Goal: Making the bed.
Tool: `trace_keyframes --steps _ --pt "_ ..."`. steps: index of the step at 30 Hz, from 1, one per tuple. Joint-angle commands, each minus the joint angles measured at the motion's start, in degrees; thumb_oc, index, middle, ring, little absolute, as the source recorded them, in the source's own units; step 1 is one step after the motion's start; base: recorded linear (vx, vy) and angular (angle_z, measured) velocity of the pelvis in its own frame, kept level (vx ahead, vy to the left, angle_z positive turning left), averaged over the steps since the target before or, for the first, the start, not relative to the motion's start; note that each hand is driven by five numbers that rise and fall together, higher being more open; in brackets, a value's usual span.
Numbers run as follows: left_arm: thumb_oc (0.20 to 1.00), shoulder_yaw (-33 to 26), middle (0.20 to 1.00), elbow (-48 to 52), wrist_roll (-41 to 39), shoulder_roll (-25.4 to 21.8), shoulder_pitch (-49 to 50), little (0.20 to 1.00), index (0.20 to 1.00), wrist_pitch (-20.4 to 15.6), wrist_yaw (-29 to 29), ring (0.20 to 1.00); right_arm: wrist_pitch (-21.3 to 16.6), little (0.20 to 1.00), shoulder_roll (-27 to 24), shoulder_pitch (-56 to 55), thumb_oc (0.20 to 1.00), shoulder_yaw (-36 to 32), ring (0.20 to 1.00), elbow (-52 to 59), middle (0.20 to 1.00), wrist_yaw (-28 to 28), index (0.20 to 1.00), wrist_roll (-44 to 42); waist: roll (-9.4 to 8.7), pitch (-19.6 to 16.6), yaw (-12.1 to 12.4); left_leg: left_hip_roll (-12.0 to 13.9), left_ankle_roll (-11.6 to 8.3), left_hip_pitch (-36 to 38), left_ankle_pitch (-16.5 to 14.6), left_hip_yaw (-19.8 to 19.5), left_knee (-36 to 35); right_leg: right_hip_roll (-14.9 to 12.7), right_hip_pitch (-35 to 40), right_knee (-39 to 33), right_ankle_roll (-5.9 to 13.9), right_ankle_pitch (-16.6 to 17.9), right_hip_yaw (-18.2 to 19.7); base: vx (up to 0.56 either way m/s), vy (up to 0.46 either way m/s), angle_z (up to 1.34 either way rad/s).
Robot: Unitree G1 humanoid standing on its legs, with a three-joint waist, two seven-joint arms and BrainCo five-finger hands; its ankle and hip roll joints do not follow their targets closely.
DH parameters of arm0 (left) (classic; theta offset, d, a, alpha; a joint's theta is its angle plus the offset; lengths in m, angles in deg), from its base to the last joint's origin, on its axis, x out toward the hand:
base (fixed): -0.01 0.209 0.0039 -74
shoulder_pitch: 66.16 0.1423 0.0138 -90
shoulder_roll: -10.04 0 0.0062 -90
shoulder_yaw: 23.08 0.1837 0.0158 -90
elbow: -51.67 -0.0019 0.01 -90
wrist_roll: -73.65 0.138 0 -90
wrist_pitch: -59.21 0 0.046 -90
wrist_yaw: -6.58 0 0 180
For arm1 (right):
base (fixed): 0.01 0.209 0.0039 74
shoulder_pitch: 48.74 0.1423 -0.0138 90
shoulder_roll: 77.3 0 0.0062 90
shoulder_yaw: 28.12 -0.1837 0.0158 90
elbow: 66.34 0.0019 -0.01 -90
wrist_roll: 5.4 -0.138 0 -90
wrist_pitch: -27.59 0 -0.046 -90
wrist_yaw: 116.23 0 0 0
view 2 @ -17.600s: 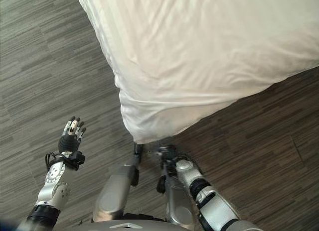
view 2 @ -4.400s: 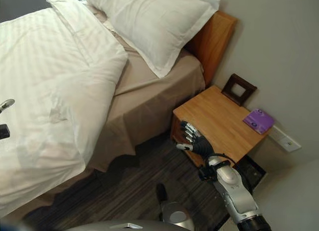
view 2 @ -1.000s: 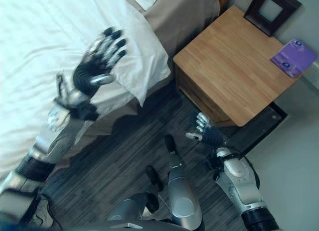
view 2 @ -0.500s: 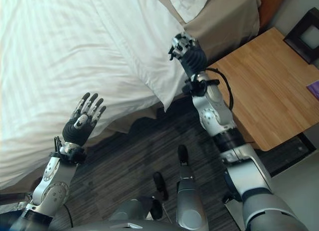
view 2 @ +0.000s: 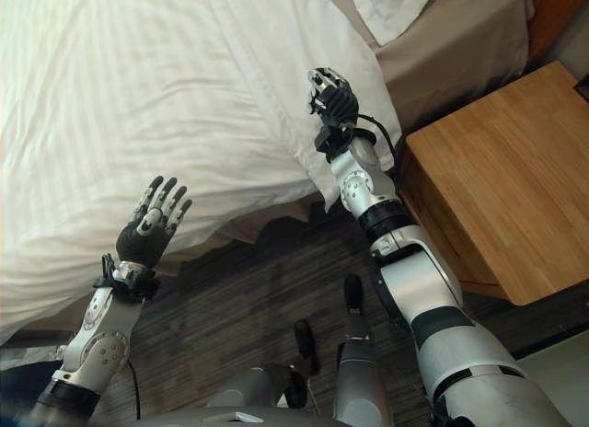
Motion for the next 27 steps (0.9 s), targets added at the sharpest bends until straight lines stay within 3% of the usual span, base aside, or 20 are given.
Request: trace_keyframes --steps 1,6,10,13,15,19,25,27 --pt "1.0 2.3 1.0 1.0 -0.4 -3.1 -2.5 1.0 1.0 -2.6 0.2 1.0 -0.6 0.2 4.3 8.9 0.2 1.5 0.2 -1.9 0.2 0.3 0.2 0.7 0.77 -0.2 1.3 1.8 -0.89 -5.2 3.5 -0.5 0.3 2.8 4.8 0.7 2.85 -10.9 0.5 0.02 -0.032 0.01" --pt "1.0 2.8 1.0 0.4 1.3 -3.3 -2.9 1.0 1.0 -2.5 -0.3 1.0 -0.6 0.2 6.2 10.8 0.2 3.2 0.2 -1.3 0.2 -0.8 0.2 2.6 1.3 -0.1 2.0 2.0 -1.22 -6.2 4.0 -0.9 0.3 2.9 3.9 0.7 2.59 -11.0 0.3 0.03 -0.056 0.0" --pt "1.0 2.7 1.0 0.9 2.1 -3.4 -3.3 1.0 1.0 -3.0 -0.3 1.0 -1.0 0.2 5.0 11.0 0.2 3.3 0.2 -0.1 0.2 0.0 0.2 2.9 2.33 0.6 2.2 1.6 -1.4 -7.5 4.7 -1.3 0.3 2.5 2.7 0.7 2.55 -10.8 0.2 0.01 -0.06 0.05" --pt "1.0 1.5 1.0 1.5 2.6 -3.2 -3.0 1.0 1.0 -3.4 0.2 1.0 -1.4 0.2 1.4 9.6 0.2 3.1 0.2 -0.4 0.2 1.8 0.2 4.1 3.08 0.8 2.1 1.2 -1.63 -9.1 5.3 -1.9 0.3 2.1 1.2 0.7 2.64 -10.7 -0.1 0.01 -0.045 0.16" --pt "1.0 1.3 1.0 2.3 2.7 -2.9 -1.9 1.0 1.0 -3.5 0.6 1.0 -1.1 0.2 -4.3 9.7 0.2 0.7 0.2 -7.8 0.2 2.3 0.2 2.9 4.04 1.4 2.1 1.1 -1.68 -9.8 5.3 -1.6 0.3 2.1 0.7 0.7 2.92 -10.8 0.1 0.03 -0.012 0.11" --pt "1.0 2.8 1.0 2.4 2.5 -2.6 -1.6 1.0 1.0 -3.3 1.6 1.0 1.2 0.2 -10.4 9.1 0.2 -2.1 0.2 -18.3 0.2 4.1 0.2 0.4 5.51 1.9 2.3 0.8 -1.78 -10.5 5.3 -1.1 0.3 1.8 -0.3 0.7 3.28 -10.4 0.9 0.0 0.019 -0.05" --pt "1.0 3.5 1.0 2.6 3.3 -0.9 -1.7 1.0 1.0 -3.0 2.7 1.0 1.9 0.2 -12.5 -0.3 0.2 -6.4 0.2 -20.0 0.2 6.8 0.2 -3.1 6.27 3.3 0.3 0.6 -1.66 -10.4 4.7 -0.1 0.3 1.9 -0.6 0.7 3.8 -10.0 2.0 -0.01 0.031 -0.11" --pt "1.0 1.7 1.0 2.1 3.1 0.9 -0.5 1.0 1.0 -2.8 3.0 1.0 1.6 0.2 -10.0 -12.0 0.2 -10.7 0.2 -17.1 0.2 9.2 0.2 -6.7 6.1 4.4 -2.2 0.6 -1.46 -9.3 4.0 0.0 0.3 1.9 0.3 0.7 3.85 -10.1 2.2 -0.01 0.043 -0.13"
